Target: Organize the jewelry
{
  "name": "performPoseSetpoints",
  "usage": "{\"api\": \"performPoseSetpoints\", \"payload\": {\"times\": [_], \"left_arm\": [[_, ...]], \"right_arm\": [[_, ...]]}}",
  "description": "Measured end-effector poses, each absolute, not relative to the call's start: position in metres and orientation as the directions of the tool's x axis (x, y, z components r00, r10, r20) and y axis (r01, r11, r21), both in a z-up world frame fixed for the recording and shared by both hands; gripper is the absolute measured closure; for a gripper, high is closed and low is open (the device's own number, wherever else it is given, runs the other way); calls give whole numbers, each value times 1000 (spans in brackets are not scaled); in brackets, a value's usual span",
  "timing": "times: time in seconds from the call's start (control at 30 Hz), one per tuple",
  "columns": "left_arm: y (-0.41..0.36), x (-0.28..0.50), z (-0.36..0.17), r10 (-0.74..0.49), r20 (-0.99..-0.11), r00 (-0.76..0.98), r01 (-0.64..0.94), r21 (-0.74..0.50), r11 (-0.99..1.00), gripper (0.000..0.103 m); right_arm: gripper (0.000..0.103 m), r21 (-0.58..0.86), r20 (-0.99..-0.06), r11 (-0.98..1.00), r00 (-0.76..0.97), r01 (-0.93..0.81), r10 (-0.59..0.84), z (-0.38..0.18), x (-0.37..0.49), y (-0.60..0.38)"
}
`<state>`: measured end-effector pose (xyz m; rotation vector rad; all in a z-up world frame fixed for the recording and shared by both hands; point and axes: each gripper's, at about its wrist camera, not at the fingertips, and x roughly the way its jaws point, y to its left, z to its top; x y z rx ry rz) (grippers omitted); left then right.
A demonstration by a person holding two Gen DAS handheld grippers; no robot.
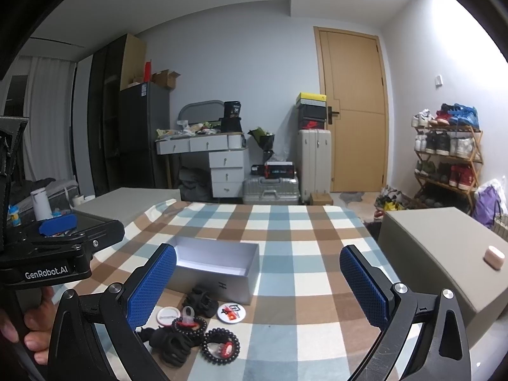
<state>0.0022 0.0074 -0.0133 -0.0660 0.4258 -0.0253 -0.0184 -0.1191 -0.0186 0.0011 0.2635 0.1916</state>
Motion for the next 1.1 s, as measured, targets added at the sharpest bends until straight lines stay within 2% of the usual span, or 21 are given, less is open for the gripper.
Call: {"api": "performPoseSetpoints", "payload": {"times": [0.37,0.7,0.97,1.1], "left_arm": [[8,5,-21,-71,-443,894,39,-82,996,1],[6,10,-52,-276,-532,800,213,-179,961,1],[-6,6,-83,-345,-623,702,301,-180,936,1],[-9,8,-91,-367,-653,662,333,-182,925,9]], "right_arm": [[0,41,-278,983,943,-180,184,-25,-17,-123],[0,60,-313,985,934,-161,172,-39,-10,-130],[0,85,-354,986,921,-143,164,-55,-2,-138],[0,101,-376,985,912,-139,167,-61,1,-141]]}}
